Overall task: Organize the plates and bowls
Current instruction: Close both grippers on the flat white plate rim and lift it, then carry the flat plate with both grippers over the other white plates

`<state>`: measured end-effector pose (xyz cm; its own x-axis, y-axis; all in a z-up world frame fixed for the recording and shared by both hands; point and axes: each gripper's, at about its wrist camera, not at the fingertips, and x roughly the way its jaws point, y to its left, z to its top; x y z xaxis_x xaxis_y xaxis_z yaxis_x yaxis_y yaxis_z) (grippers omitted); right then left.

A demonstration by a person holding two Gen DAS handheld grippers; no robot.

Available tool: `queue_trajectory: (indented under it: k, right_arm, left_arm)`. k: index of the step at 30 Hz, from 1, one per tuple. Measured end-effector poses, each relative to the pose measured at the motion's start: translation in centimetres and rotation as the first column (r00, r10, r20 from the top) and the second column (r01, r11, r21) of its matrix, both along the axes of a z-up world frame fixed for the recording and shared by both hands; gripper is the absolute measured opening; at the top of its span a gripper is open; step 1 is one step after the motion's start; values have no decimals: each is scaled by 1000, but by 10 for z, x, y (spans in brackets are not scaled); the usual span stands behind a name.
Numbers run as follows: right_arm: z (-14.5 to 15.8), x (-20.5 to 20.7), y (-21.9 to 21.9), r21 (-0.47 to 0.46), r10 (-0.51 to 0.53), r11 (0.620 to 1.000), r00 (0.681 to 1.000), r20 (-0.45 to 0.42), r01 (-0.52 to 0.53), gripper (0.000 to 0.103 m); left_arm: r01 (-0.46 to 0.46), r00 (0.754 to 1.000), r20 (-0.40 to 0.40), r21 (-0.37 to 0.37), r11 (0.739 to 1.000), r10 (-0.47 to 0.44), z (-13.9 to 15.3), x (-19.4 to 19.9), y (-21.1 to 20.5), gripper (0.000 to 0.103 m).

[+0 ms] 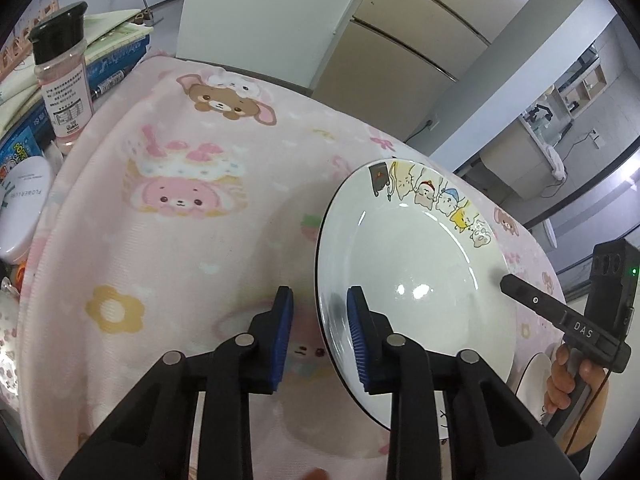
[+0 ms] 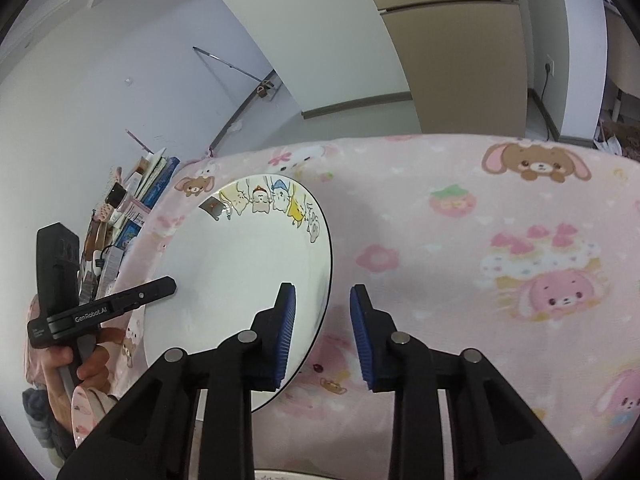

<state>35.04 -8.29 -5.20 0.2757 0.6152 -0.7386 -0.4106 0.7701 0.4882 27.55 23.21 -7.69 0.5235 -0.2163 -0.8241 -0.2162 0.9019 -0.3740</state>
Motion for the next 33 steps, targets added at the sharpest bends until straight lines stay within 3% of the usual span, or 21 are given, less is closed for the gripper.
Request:
queue_trajectory:
  k: [5,7,10,16,26,33]
  right_arm:
    - [-9,2,11,4,21,1000,999,-24,-21,25]
    - [-12,1,18,-10,41,999,999,-20,-42,23]
    - [-9,-3,23,-75,41,996,999,35,-38,17]
    - [-4,-6,20,-56,33,998,996,77,-29,16]
    - [58,-27,6,32,-1,999,954,300,-9,15]
    - [108,-41,-14,114,-51,993,914,402,5,15]
  left_arm:
    - [30,999,14,56,998,-31,2,1,-9,30]
    - [38,999,26,65,997,-40,1,1,-12,25]
    - [57,997,45,103,993,-62,2,1,-19,21]
    - [38,995,90,135,990,-51,8,0,-22,21]
    - [3,955,293,152,988,-48,73,-26,-22,19]
    - [-35,898,435,213,976,-62,137,-50,-45,18]
